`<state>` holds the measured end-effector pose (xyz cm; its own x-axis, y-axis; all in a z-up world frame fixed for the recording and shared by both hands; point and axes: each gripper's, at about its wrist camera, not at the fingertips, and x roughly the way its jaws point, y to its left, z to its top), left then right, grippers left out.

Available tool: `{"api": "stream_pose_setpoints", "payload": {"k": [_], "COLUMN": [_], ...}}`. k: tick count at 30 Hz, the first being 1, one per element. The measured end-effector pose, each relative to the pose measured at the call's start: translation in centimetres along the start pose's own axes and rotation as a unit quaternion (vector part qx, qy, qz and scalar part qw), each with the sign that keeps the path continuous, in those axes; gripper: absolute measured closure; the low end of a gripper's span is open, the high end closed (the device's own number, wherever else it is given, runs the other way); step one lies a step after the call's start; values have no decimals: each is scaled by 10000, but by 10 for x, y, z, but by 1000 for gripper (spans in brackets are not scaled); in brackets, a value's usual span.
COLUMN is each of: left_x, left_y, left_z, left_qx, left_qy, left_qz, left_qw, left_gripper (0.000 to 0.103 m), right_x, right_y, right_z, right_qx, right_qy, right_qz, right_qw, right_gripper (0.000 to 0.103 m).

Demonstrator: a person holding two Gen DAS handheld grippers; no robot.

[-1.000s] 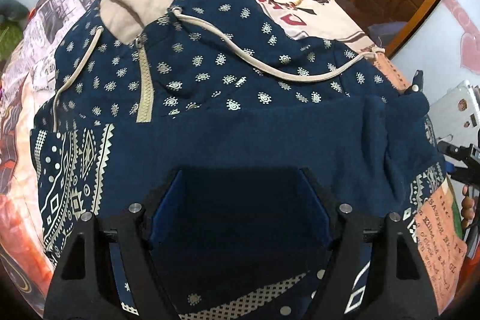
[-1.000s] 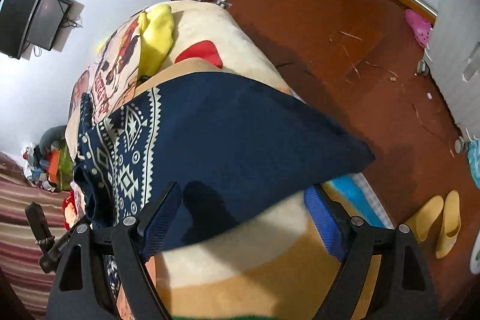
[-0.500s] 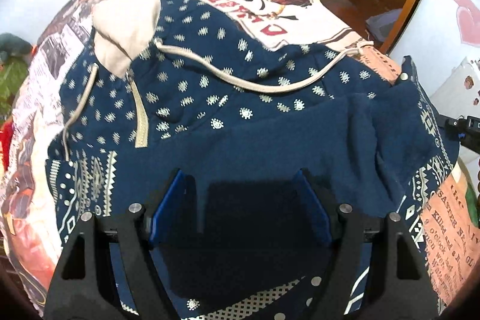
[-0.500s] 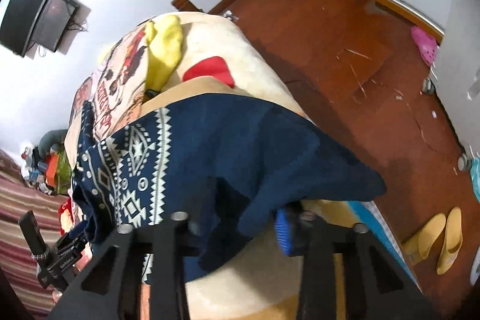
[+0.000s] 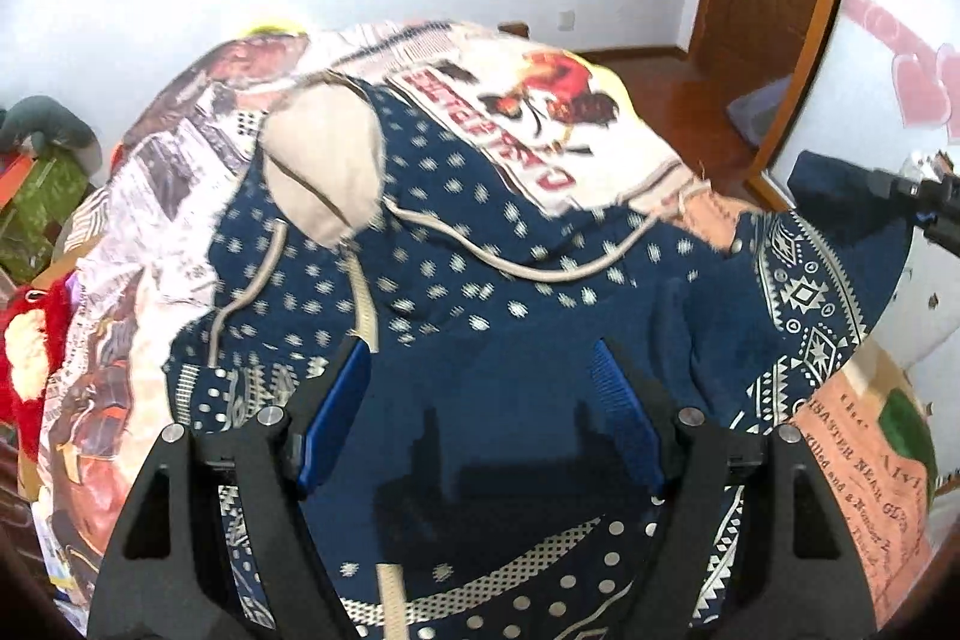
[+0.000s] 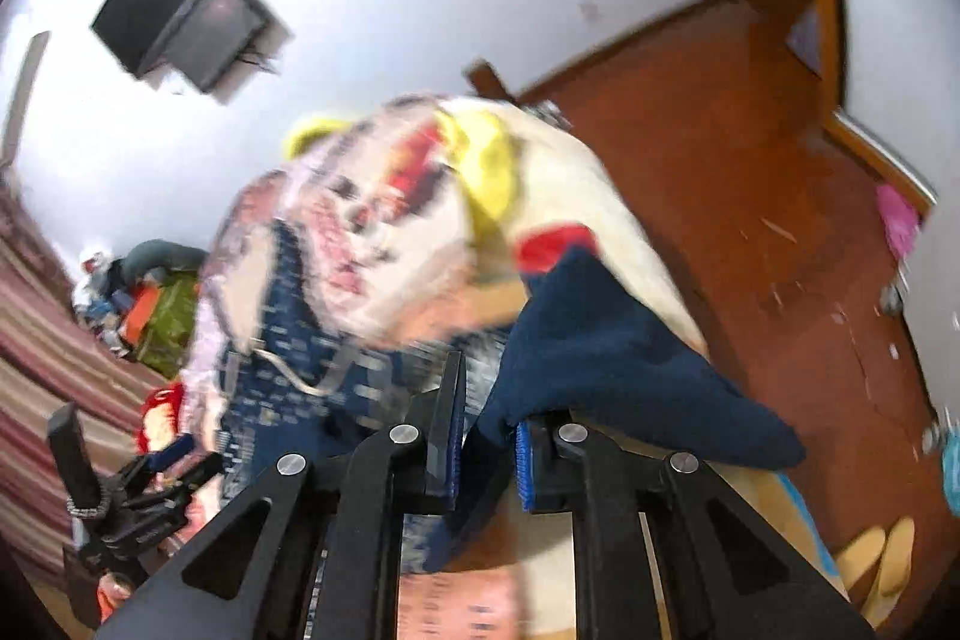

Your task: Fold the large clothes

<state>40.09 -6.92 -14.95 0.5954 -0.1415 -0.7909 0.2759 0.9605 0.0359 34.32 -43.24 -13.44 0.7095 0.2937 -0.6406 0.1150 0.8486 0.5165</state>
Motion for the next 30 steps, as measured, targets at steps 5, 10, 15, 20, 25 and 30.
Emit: {"api": "stream_pose_setpoints", "payload": {"k": [5,10,15,20,25,30], "left_x": [-24,-42,-57,-63,-63,-58], "left_y": [23,47,82,119,150,164], "left_z": [-2,-10,-29,-53,-77,-89], "left_qx": [-209,-356,-625,-939,-1250,-1484], "left_qy": [-228,-390,-432,-334,-162,10], "left_qz": [52,236,377,542,665,647], "left_qw": [9995,9983,9964,9935,9898,9868], "left_gripper": [27,27,27,27,27,27], "right_x": [-13,0,44,100,139,152], "right_y": [72,148,203,226,224,217], "right_z": [8,-7,-53,-102,-139,-142], "right_qx": [-577,-1208,-1863,-2240,-2526,-2522], "right_qy": [-228,-59,470,1197,1647,1962], "right_qz": [506,900,885,589,49,-327], "right_qw": [9968,9886,9774,9654,9534,9470], "right_gripper": [92,92,92,92,92,91]}}
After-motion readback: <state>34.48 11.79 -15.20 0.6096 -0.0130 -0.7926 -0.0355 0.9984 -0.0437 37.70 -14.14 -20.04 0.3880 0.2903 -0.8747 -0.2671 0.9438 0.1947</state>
